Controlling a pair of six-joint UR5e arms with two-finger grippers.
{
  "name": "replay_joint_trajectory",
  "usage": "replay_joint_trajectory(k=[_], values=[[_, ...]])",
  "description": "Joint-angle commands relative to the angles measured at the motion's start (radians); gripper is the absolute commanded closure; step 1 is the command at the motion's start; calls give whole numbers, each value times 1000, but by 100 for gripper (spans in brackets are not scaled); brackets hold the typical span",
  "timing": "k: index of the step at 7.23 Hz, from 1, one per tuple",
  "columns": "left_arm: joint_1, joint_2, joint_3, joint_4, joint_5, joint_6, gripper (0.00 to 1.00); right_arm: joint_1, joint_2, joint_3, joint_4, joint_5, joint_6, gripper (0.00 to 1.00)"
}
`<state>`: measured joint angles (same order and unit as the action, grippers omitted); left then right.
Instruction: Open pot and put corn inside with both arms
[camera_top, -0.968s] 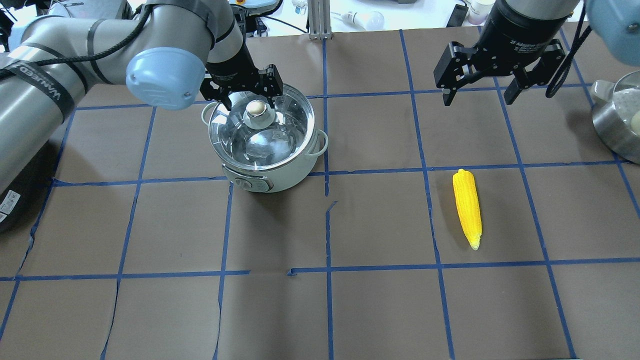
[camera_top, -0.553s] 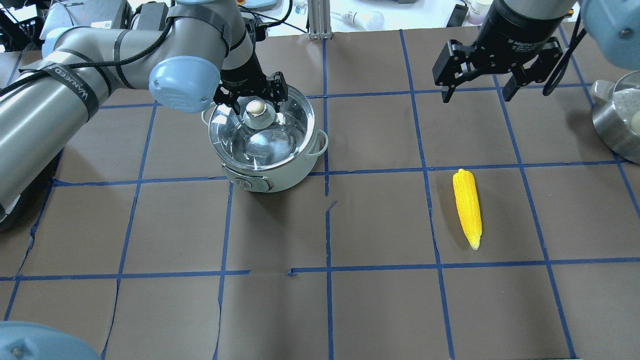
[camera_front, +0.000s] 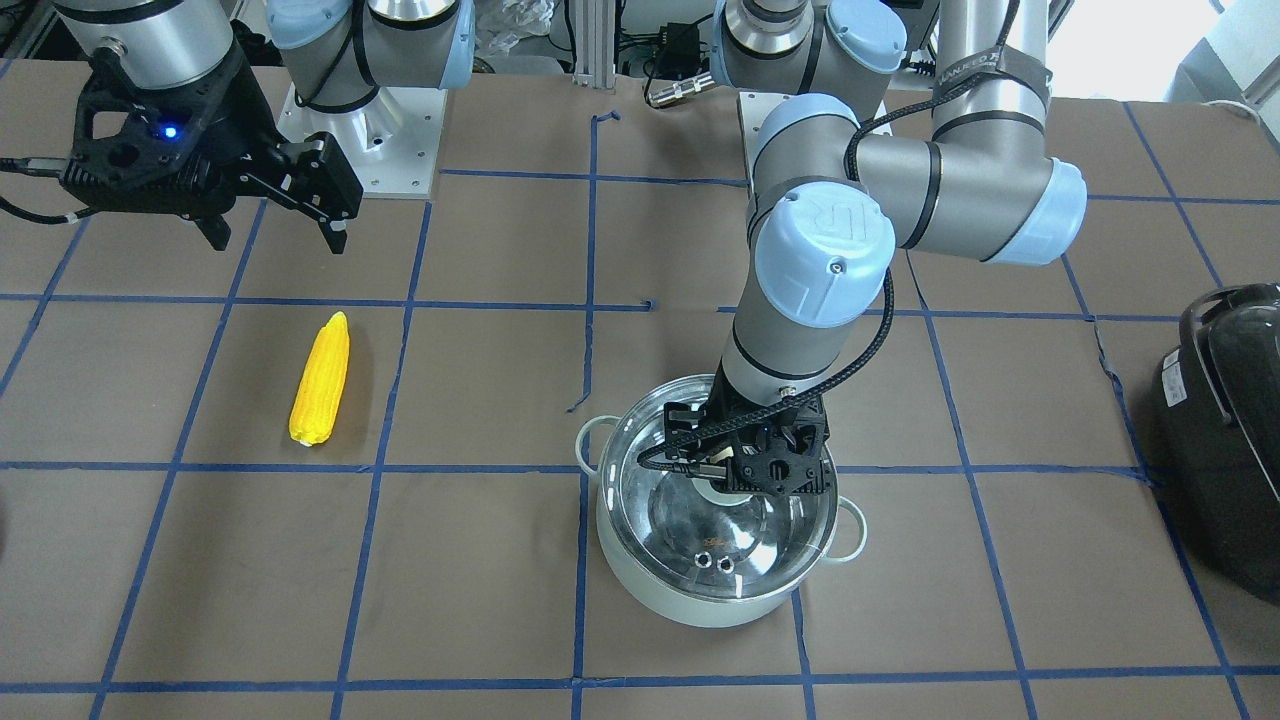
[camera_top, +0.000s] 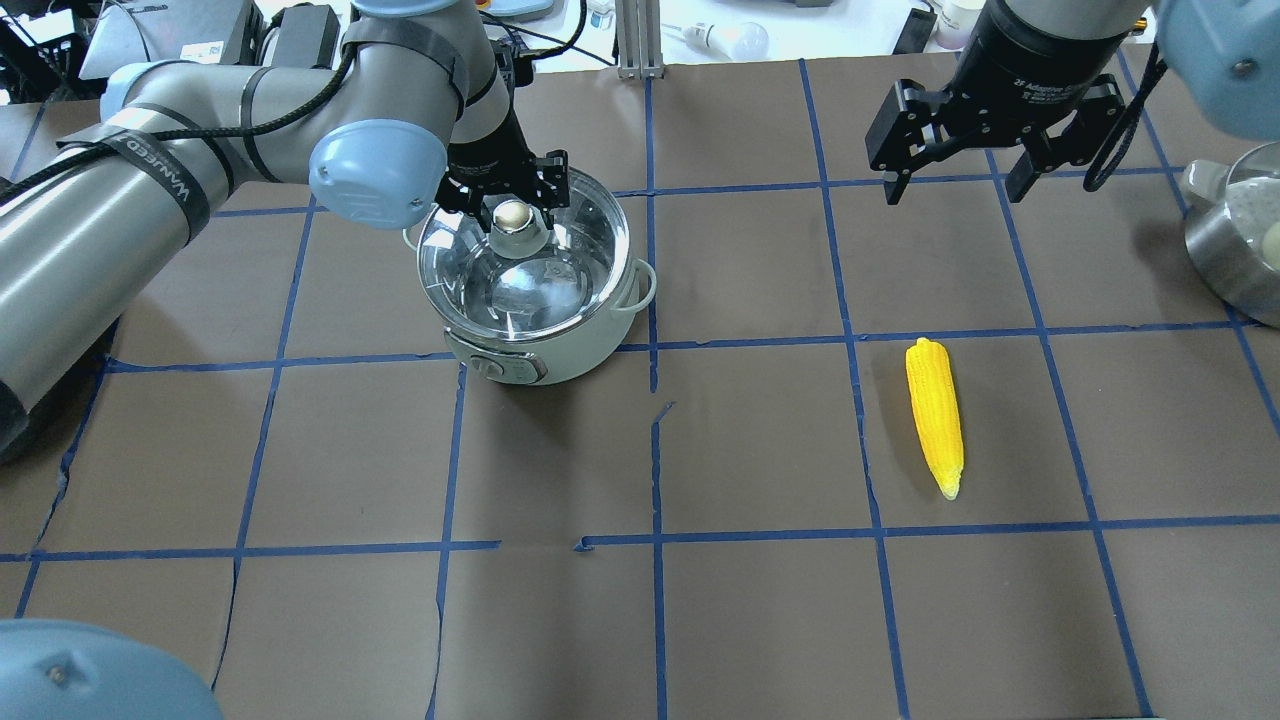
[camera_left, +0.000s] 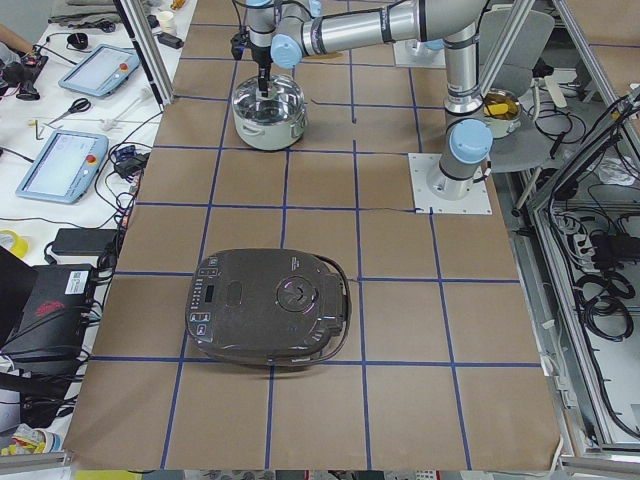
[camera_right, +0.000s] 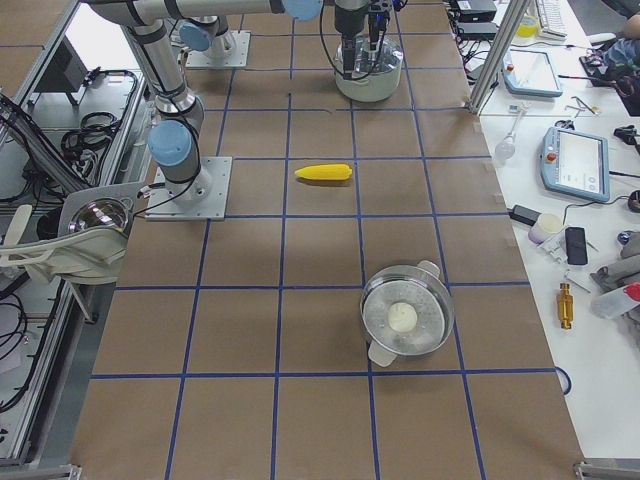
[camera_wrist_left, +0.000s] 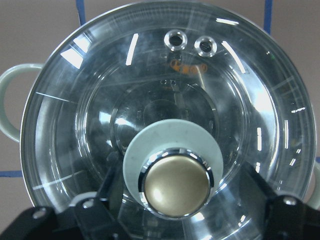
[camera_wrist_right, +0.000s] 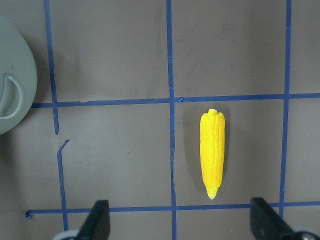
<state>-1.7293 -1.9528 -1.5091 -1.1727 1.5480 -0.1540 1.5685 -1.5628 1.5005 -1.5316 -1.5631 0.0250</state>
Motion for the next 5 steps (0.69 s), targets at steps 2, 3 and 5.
replay_joint_trajectory(k=[2,3,5], values=[[1,3,1,-1,-8,-7,62,-40,21,32,-4,3,-13,0],[1,9,9,-1,-8,-6,71,-80,29,70,-1,-9,-2,0],[13,69,99,-142,-14,4,72,-201,38,163,-37,-6,-17,0]])
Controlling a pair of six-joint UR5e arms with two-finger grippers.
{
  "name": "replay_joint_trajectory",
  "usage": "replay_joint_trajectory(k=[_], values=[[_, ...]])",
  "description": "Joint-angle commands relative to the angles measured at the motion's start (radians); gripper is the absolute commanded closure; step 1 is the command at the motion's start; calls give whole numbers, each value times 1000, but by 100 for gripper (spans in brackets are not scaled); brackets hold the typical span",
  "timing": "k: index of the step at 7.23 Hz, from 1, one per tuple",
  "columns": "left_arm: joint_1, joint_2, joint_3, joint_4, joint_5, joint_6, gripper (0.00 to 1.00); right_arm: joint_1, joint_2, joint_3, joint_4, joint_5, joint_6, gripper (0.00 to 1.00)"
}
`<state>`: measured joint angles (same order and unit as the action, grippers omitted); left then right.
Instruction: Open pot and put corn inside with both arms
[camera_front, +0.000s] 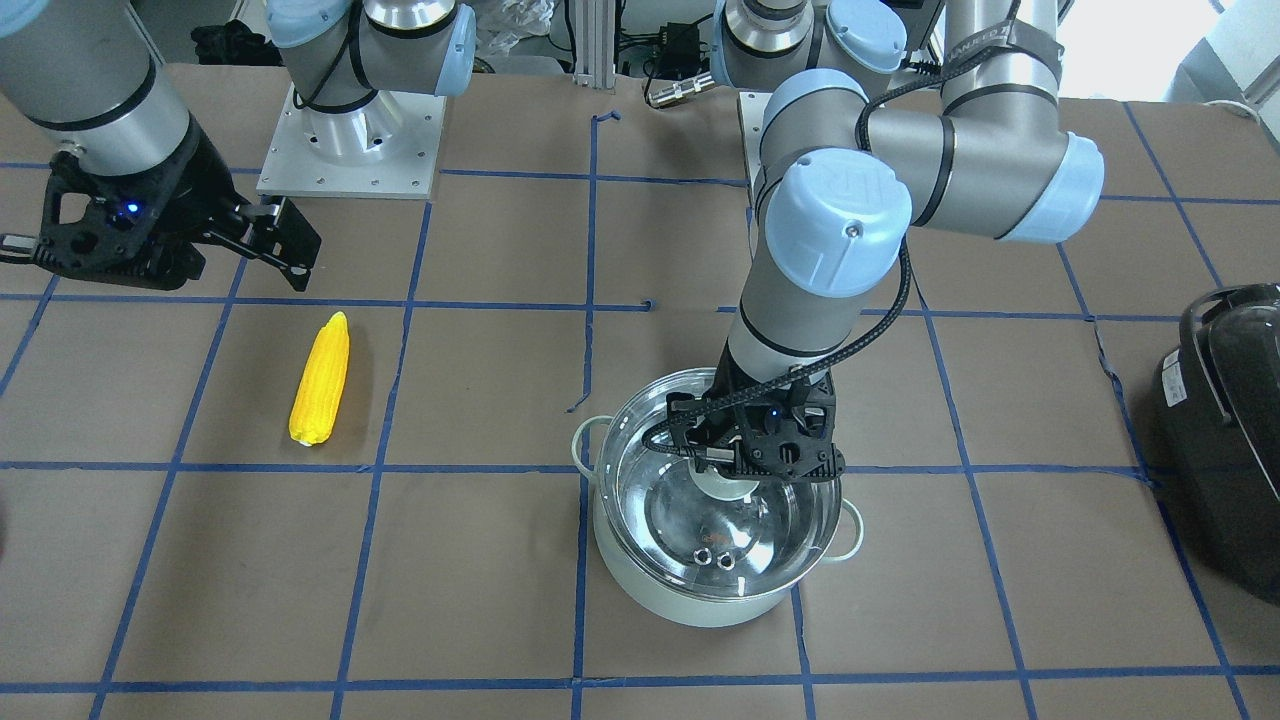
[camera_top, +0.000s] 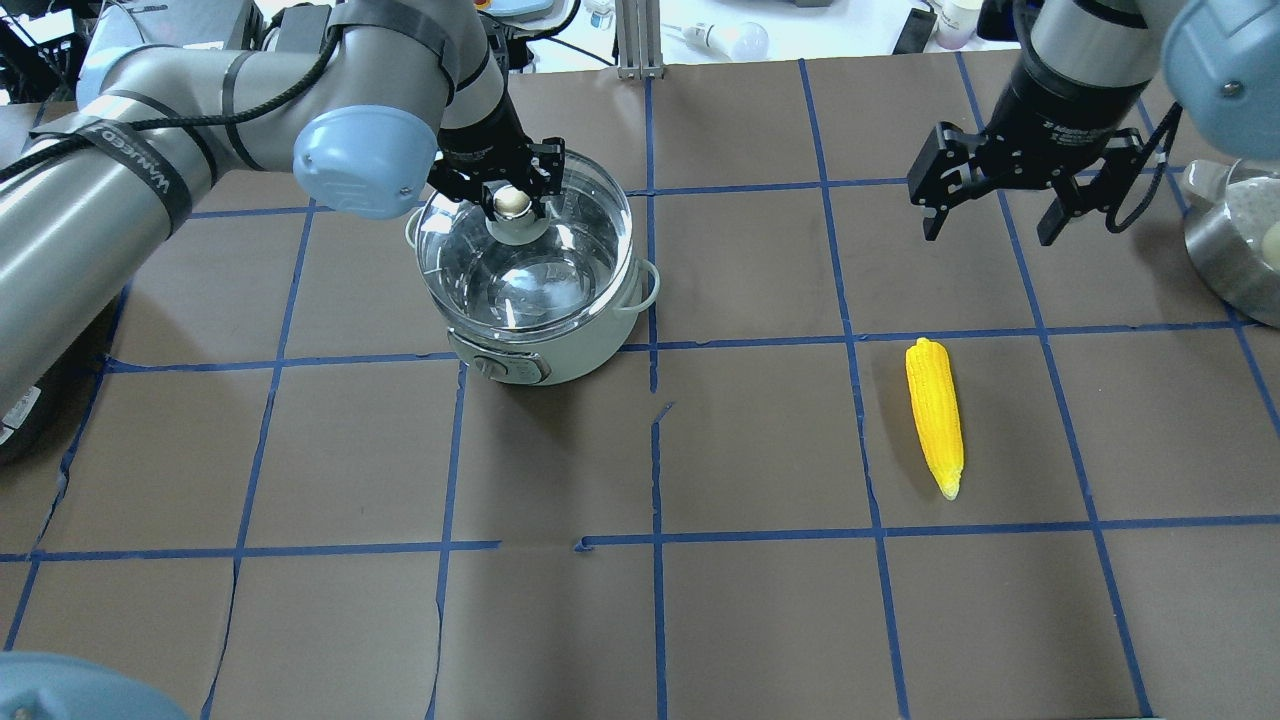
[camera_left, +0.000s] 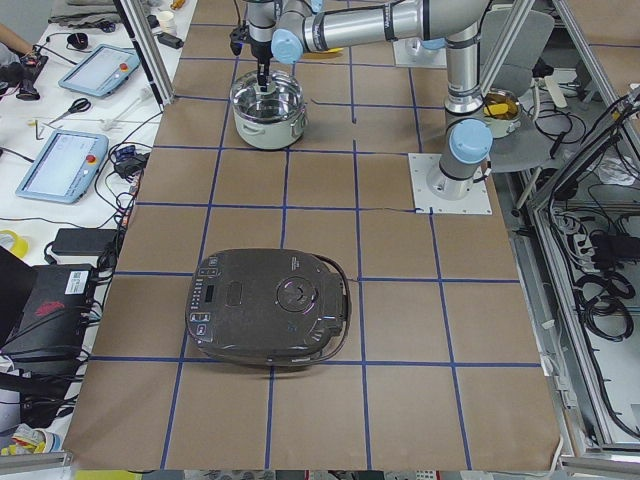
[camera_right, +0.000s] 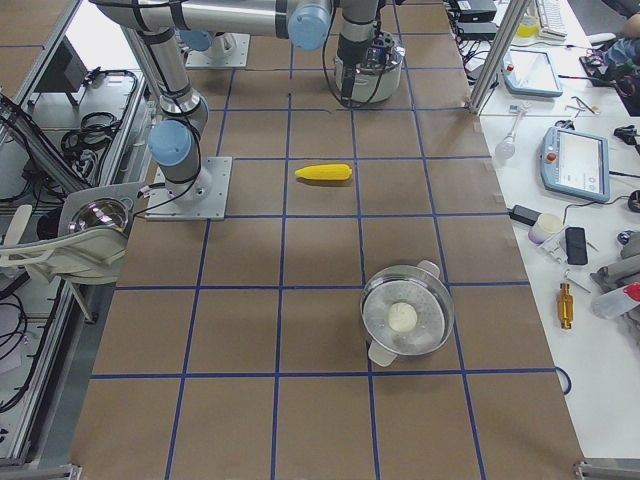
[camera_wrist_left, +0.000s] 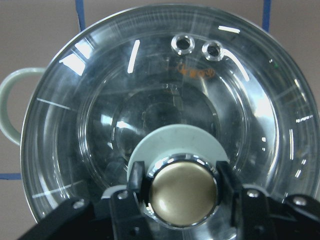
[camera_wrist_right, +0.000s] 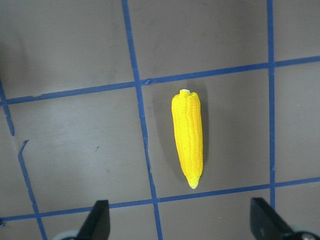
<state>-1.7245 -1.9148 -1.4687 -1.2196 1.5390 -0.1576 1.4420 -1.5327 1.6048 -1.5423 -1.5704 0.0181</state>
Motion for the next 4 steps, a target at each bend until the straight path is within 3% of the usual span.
replay_joint_trajectory(k=[1,4], values=[[49,46,98,-159,-13,13,73,-83,12,134,-103,1,-35,2],[328,74,49,-196,-13,208,79,-80,14,325,-332,-39,-122,0]])
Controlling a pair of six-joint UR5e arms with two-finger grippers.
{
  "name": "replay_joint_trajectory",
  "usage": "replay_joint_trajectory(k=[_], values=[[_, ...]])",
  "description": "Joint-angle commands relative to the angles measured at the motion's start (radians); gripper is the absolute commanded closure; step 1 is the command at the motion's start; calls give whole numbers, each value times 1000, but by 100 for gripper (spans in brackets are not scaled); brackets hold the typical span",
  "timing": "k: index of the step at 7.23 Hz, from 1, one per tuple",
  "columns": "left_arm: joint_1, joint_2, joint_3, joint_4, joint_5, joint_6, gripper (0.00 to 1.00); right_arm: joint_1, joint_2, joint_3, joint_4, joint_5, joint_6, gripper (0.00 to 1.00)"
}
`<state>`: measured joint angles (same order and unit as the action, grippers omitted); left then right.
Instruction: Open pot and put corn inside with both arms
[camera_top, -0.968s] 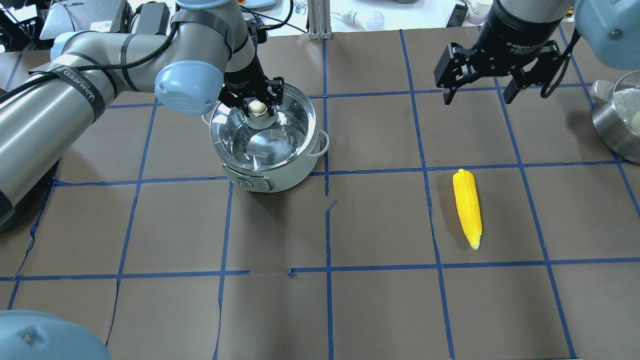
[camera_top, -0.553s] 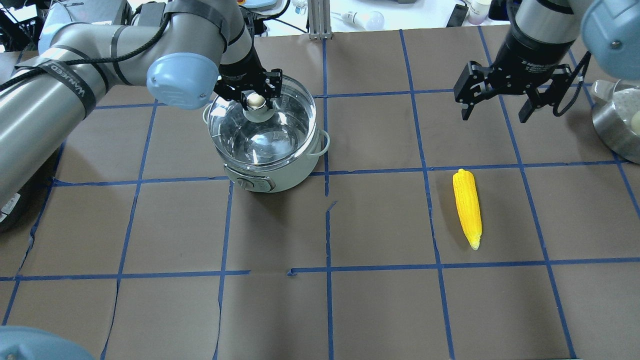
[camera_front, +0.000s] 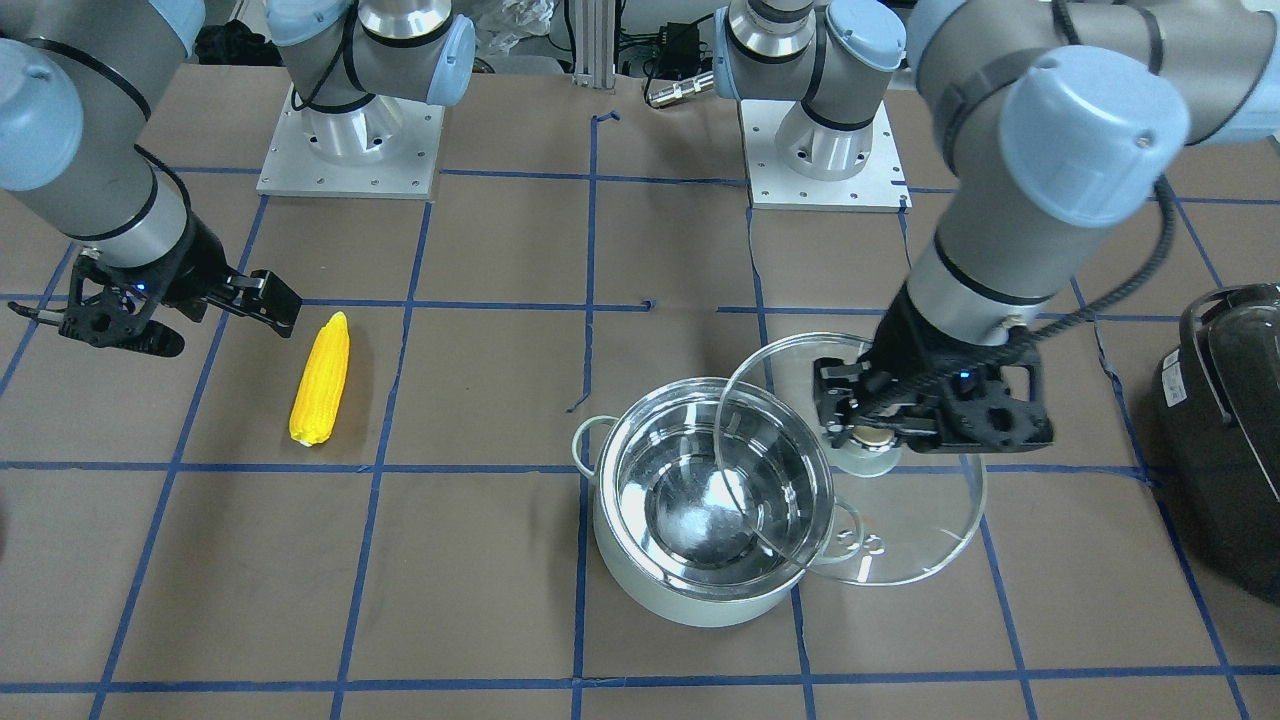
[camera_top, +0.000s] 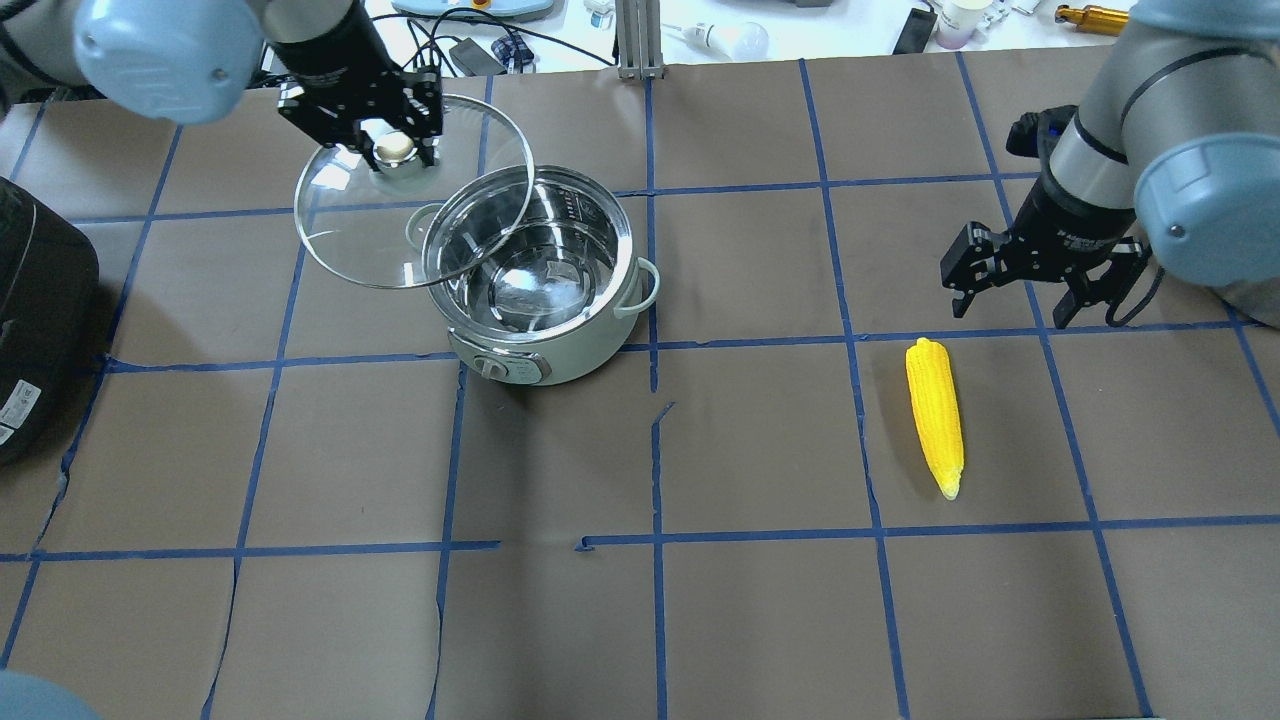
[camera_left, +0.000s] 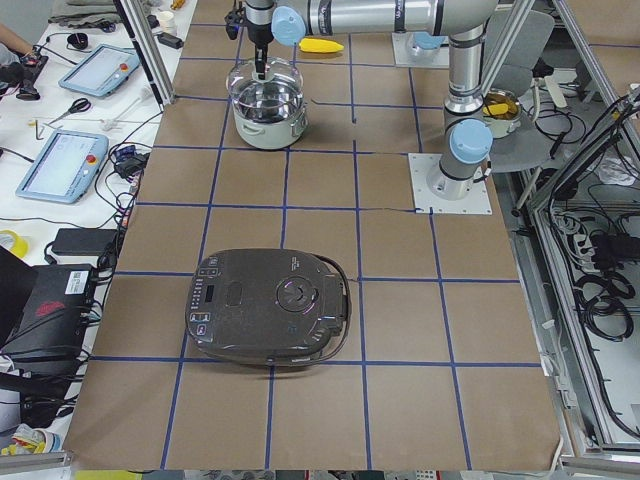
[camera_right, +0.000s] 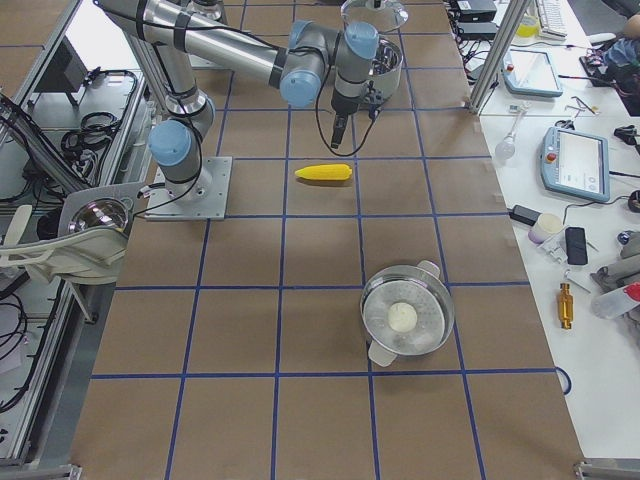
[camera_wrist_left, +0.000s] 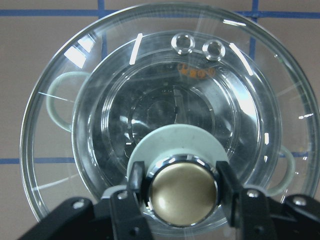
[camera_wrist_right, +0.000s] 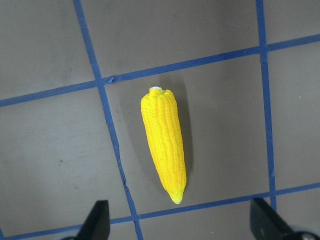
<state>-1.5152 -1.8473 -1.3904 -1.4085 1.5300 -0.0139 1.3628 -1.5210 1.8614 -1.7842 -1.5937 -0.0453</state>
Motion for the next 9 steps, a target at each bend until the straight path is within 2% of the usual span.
replay_joint_trajectory(k=[1,2,4,6,9], values=[[189,2,-62,12,-2,238,82,2,21,120,-159,-17,-112,0],[263,-16,-108,52,-5,352,84,10,41,171,-272,-17,-116,0],[309,-55,-271,336,-5,466,86,13,99,240,-426,-5,-108,0],[319,-88,-407,549,-4,473,86,15,139,271,-451,-2,-107,0],[375,-111,-430,565,-4,476,86,15,180,278,-493,-2,-114,1]])
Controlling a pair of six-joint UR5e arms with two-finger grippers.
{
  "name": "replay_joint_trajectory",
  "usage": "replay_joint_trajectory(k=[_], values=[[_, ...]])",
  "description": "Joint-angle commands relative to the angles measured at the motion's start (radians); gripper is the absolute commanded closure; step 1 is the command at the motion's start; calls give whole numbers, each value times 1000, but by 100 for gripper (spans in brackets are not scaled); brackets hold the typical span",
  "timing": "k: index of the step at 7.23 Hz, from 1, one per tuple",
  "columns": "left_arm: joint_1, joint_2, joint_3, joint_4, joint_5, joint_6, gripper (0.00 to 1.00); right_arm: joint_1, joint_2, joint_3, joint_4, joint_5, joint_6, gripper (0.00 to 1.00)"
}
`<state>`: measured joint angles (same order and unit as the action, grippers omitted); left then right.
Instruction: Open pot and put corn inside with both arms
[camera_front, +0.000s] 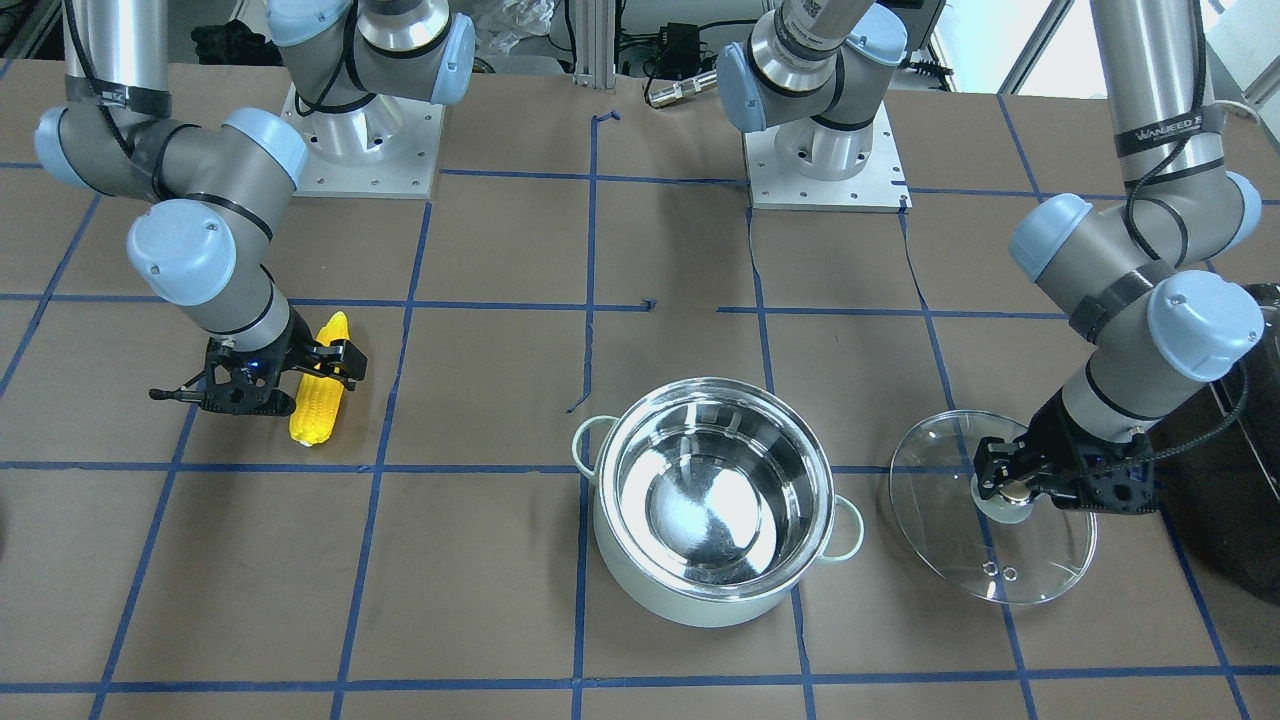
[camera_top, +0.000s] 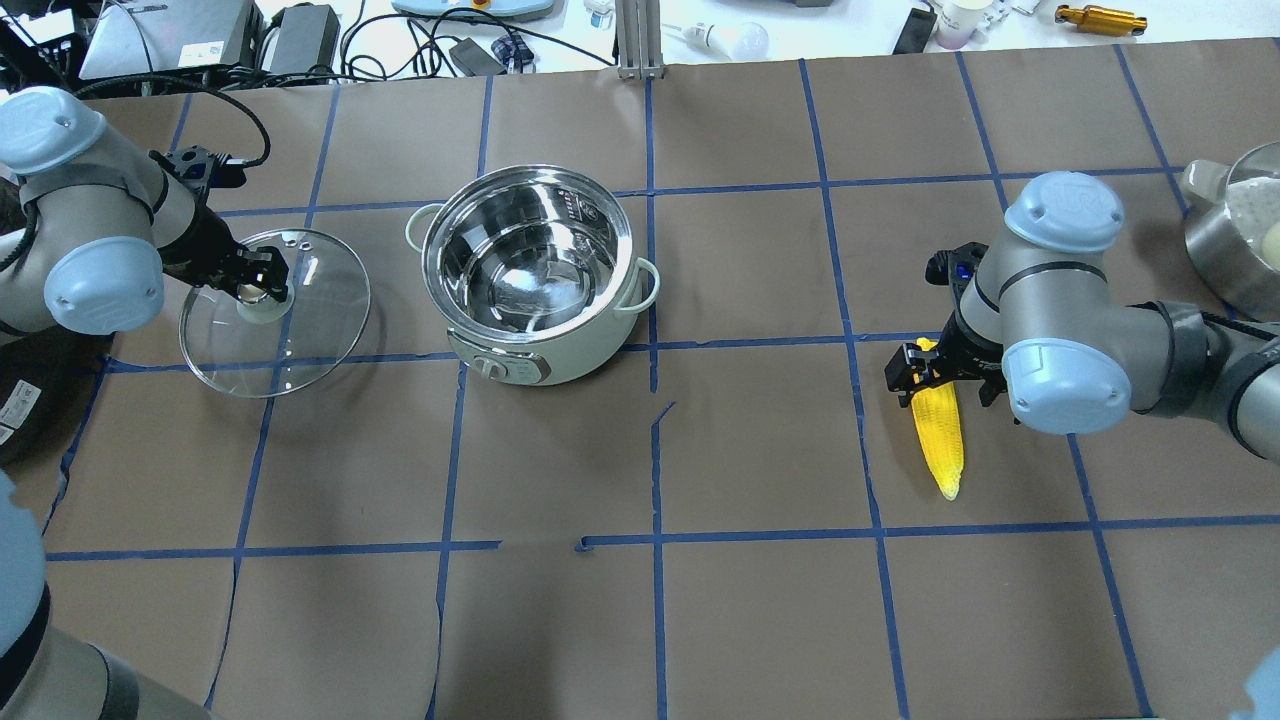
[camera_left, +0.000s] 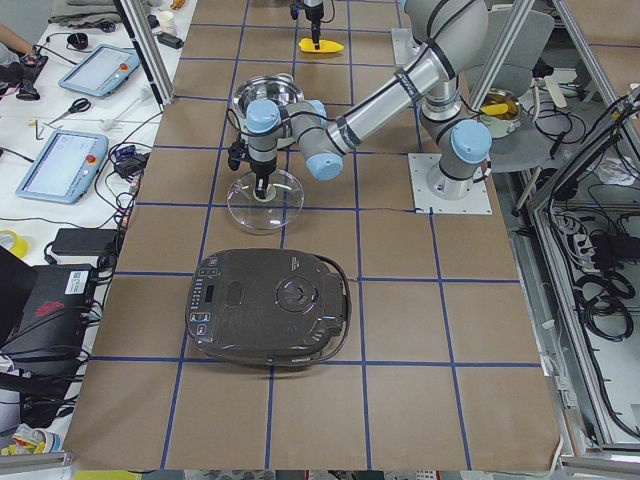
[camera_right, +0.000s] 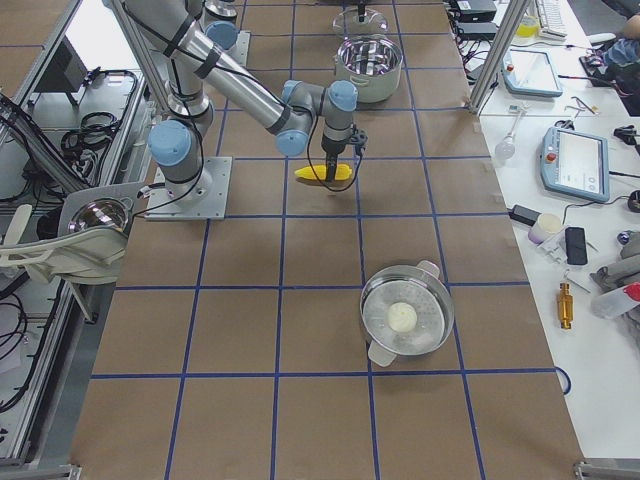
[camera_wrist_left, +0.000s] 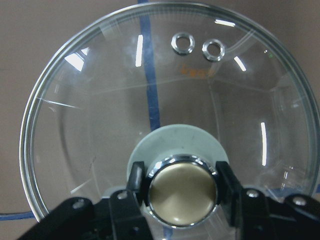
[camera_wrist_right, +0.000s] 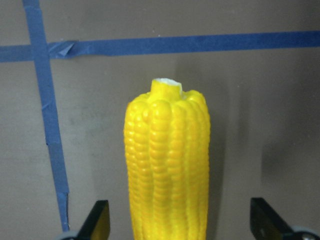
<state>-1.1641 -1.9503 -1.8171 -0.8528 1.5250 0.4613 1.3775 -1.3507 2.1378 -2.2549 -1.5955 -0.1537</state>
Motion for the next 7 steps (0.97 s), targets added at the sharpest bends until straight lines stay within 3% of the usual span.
replay_joint_trajectory(k=[1,2,3,4,6,7], values=[[27,-12,-7,11,1,-3,86,0,16,2,-55,0,-7,40],[29,-13,-7,11,1,-3,87,0,19,1,-64,2,-9,80],[29,-22,-2,12,1,-3,87,0,19,-1,-71,2,-7,96],[29,-27,-2,14,3,-9,86,0,19,-12,-68,2,-7,100],[29,-33,-1,14,6,-12,46,3,9,-138,24,2,8,100],[29,-36,-2,12,6,-27,38,47,10,-268,135,0,66,100]])
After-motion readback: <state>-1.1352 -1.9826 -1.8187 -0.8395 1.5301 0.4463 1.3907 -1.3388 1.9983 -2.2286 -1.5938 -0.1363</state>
